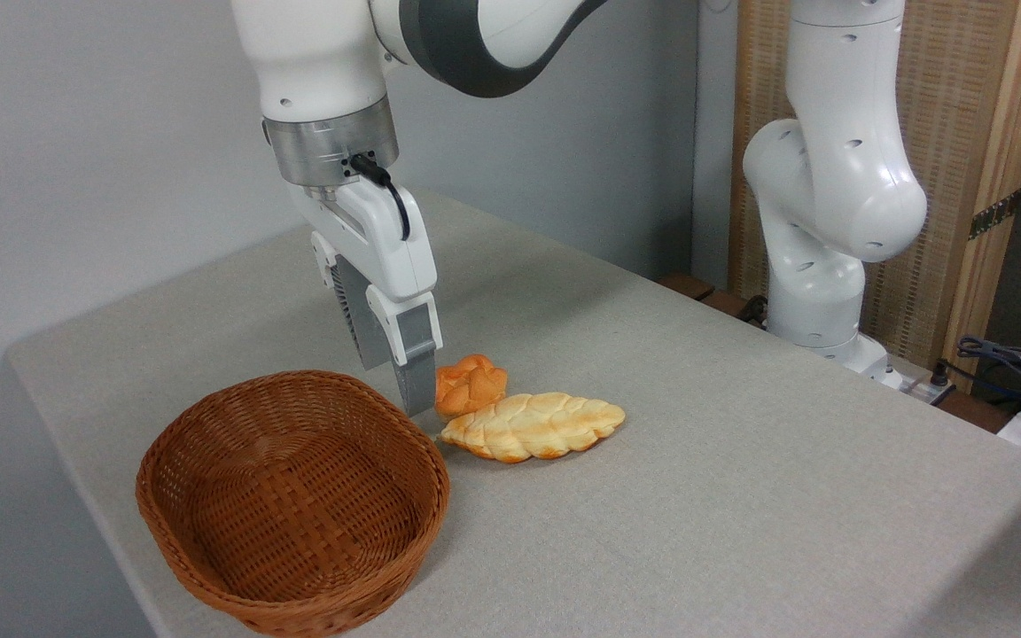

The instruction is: Put bread into the basket

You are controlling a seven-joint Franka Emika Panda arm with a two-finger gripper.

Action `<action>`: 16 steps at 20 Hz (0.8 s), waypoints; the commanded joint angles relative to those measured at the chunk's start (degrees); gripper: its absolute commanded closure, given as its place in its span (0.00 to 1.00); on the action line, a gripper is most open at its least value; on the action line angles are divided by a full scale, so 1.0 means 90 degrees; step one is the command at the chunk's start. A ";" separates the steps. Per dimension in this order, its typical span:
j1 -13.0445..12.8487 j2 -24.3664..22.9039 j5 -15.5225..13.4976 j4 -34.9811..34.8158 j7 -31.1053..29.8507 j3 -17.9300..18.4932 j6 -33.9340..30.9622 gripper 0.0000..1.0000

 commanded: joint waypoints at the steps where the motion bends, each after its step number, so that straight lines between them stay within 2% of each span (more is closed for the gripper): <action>1: -0.0048 -0.0064 0.0049 0.0017 -0.0005 0.0068 -0.0020 0.00; 16: 0.0020 -0.0064 0.0040 0.0017 0.0005 0.0039 -0.0049 0.00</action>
